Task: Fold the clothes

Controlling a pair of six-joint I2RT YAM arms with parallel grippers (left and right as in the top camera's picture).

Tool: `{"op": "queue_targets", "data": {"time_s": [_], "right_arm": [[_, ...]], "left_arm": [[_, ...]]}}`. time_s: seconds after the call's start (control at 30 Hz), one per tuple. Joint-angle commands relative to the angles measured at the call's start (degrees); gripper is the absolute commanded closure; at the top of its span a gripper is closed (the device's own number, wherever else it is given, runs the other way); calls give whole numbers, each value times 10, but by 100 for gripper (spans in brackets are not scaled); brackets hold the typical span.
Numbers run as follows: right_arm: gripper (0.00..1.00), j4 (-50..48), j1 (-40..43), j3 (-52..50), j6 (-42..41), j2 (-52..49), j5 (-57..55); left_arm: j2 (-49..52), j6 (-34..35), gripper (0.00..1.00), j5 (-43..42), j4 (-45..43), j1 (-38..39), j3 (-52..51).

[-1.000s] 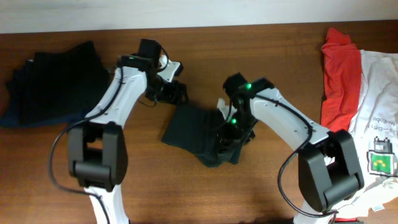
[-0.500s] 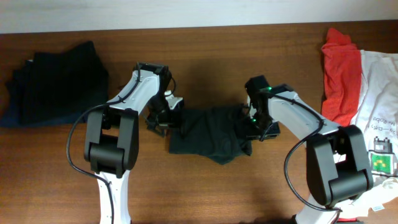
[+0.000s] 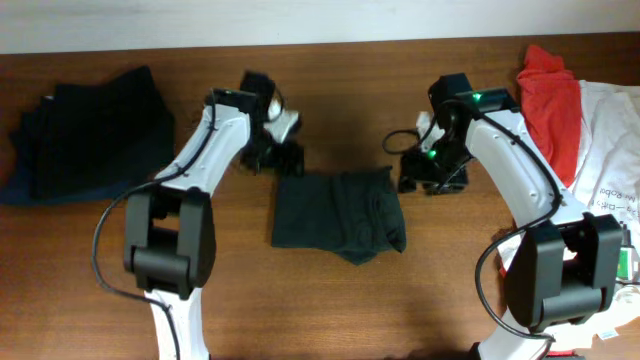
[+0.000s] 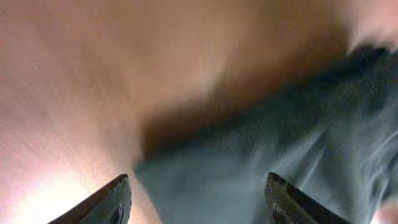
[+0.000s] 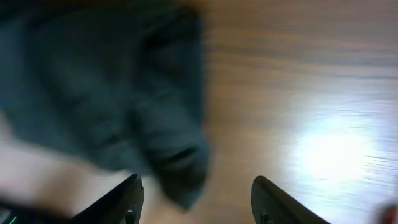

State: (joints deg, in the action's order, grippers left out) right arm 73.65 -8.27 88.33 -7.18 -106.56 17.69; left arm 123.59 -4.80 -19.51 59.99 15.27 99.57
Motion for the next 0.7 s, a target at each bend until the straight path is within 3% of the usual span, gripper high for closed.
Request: {"op": "queue_targets", "data": {"time_s": [0.0, 0.17, 0.33, 0.47, 0.63, 0.67], "right_arm": [[41, 10, -33, -18, 53, 10, 143], [40, -39, -80, -95, 53, 10, 142], [40, -104, -96, -184, 52, 9, 117], [39, -170, -96, -229, 36, 7, 22], [39, -265, -92, -230, 33, 7, -152], [34, -305, -84, -230, 34, 7, -179]], "left_arm": [[-10, 0, 32, -6, -72, 0, 14], [37, 0, 32, -6, -66, 3, 14], [71, 0, 32, -4, 26, 3, 12], [72, 0, 32, 48, 99, 5, -2], [72, 0, 37, 44, 246, 5, -5], [72, 0, 38, 26, 270, 5, -5]]}}
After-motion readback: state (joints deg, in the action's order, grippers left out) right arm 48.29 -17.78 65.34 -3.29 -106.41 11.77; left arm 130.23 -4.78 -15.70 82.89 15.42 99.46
